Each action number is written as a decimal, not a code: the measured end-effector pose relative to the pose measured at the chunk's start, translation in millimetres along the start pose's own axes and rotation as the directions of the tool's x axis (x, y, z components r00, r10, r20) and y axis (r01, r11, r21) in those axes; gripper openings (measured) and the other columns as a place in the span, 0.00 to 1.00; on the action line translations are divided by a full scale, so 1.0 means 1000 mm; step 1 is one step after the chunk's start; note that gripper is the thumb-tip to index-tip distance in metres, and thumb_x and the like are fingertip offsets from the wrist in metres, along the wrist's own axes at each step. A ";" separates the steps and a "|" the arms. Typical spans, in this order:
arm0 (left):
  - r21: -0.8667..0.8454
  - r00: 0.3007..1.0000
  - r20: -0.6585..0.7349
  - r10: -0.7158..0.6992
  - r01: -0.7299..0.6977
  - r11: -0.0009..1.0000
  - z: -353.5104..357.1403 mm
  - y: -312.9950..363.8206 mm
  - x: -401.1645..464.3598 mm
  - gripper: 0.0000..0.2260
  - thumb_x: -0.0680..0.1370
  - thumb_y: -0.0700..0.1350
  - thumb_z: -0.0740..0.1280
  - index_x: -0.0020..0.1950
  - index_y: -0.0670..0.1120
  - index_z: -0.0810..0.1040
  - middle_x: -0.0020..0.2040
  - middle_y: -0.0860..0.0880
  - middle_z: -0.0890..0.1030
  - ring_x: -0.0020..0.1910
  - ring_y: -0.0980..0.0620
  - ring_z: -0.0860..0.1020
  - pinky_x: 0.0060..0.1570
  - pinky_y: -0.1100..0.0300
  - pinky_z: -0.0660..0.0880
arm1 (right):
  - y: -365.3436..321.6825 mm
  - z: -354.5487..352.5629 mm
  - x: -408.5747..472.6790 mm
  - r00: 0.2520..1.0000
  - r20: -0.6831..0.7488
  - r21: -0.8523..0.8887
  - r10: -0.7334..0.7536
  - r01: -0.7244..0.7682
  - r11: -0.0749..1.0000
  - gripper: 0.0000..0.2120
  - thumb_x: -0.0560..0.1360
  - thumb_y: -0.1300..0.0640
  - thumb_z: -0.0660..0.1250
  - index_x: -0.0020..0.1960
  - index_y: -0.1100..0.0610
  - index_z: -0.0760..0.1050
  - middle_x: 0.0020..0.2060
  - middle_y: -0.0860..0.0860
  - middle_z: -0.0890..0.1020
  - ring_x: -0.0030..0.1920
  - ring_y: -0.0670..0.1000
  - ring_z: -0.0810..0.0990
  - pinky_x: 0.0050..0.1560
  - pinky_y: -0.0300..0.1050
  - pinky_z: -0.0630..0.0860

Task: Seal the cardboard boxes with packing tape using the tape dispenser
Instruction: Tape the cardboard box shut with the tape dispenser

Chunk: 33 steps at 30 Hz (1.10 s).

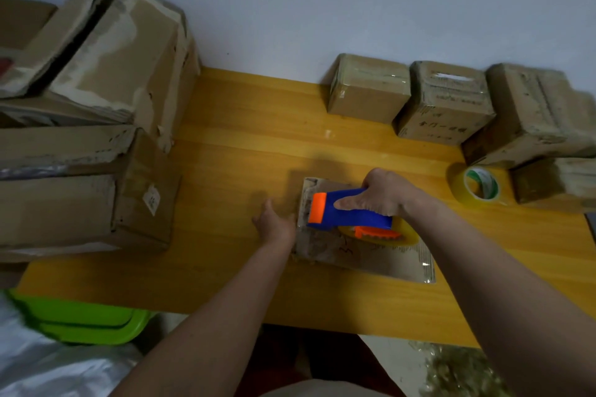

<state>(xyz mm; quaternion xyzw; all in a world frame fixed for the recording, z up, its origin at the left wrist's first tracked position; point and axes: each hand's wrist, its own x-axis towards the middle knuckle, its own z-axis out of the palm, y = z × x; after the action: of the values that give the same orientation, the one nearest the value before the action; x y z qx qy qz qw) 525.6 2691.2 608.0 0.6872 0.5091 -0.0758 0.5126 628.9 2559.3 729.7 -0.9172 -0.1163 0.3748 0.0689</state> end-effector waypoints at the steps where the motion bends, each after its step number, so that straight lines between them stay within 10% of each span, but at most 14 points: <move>1: 0.060 1.000 0.018 -0.024 0.023 0.998 -0.002 -0.004 0.000 0.25 0.78 0.38 0.67 0.74 0.48 0.67 0.71 0.40 0.65 0.66 0.41 0.71 0.65 0.52 0.70 | 0.000 0.000 0.001 1.000 0.000 0.001 -0.002 0.002 1.000 0.30 0.67 0.33 0.70 0.49 0.60 0.77 0.42 0.56 0.81 0.44 0.56 0.80 0.42 0.48 0.74; 8: -0.060 0.837 0.235 0.495 -0.496 0.866 -0.009 -0.035 -0.037 0.23 0.84 0.37 0.53 0.78 0.46 0.54 0.77 0.50 0.59 0.74 0.58 0.57 0.70 0.65 0.56 | 0.004 -0.001 0.006 1.000 0.006 0.020 0.001 -0.001 1.000 0.29 0.65 0.33 0.71 0.47 0.59 0.75 0.39 0.54 0.79 0.40 0.54 0.77 0.39 0.46 0.71; 15: 0.168 0.783 0.574 0.239 -0.398 0.902 -0.021 -0.026 -0.022 0.47 0.76 0.56 0.68 0.78 0.48 0.35 0.80 0.48 0.45 0.78 0.47 0.48 0.76 0.49 0.51 | 0.007 -0.002 0.008 0.999 0.034 0.062 -0.018 0.015 0.998 0.30 0.65 0.34 0.72 0.49 0.60 0.76 0.44 0.58 0.82 0.46 0.57 0.81 0.43 0.47 0.74; 20: 0.537 0.638 0.614 0.464 -0.769 0.347 -0.024 -0.017 -0.011 0.65 0.62 0.73 0.70 0.75 0.46 0.27 0.74 0.50 0.26 0.73 0.52 0.27 0.73 0.49 0.34 | 0.014 -0.005 0.005 0.999 0.034 0.095 -0.043 0.040 0.995 0.31 0.65 0.32 0.70 0.48 0.61 0.78 0.42 0.57 0.83 0.44 0.56 0.81 0.41 0.46 0.73; 26: 0.694 0.581 0.635 0.509 -0.718 -0.046 -0.018 -0.017 -0.003 0.60 0.65 0.75 0.64 0.77 0.48 0.29 0.75 0.45 0.26 0.73 0.44 0.26 0.72 0.35 0.36 | 0.019 -0.007 0.005 0.999 0.038 0.130 -0.038 0.033 0.991 0.31 0.66 0.32 0.69 0.51 0.59 0.76 0.43 0.55 0.82 0.44 0.54 0.80 0.41 0.45 0.74; 33: 0.727 0.627 0.640 0.444 -0.681 -0.087 -0.011 -0.009 -0.004 0.55 0.69 0.73 0.63 0.77 0.51 0.30 0.74 0.44 0.25 0.74 0.42 0.28 0.69 0.33 0.34 | 0.018 -0.009 0.004 0.999 0.032 0.118 -0.042 0.038 0.992 0.31 0.67 0.34 0.70 0.54 0.61 0.76 0.44 0.55 0.82 0.46 0.54 0.80 0.43 0.46 0.75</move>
<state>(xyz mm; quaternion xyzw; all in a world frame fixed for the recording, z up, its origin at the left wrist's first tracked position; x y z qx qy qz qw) 511.6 2697.1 609.9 0.9766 -0.0450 -0.2103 0.0082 641.5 2542.3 729.6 -0.9024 -0.1134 0.3953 0.1282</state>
